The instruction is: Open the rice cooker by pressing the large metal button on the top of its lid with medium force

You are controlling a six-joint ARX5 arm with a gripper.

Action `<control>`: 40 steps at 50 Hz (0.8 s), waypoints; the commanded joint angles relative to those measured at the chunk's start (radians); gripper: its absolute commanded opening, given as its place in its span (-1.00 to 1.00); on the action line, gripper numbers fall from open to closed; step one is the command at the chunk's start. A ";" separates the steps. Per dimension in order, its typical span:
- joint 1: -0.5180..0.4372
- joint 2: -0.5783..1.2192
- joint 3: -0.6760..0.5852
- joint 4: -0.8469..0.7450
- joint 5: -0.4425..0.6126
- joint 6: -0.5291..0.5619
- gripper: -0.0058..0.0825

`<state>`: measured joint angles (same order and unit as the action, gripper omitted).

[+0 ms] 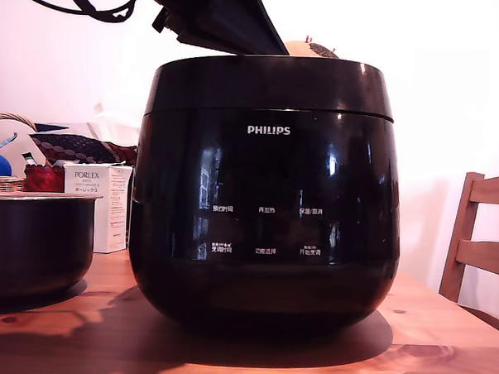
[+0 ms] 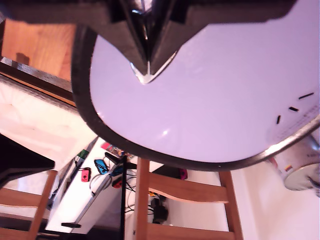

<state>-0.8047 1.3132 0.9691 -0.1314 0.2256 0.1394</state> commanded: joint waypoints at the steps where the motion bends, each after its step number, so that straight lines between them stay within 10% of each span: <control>1: -0.002 0.035 -0.028 -0.042 -0.020 0.017 -0.91; 40: 0.027 0.069 -0.028 -0.167 -0.045 0.019 -0.91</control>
<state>-0.7845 1.3109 1.0023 -0.2333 0.1894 0.1570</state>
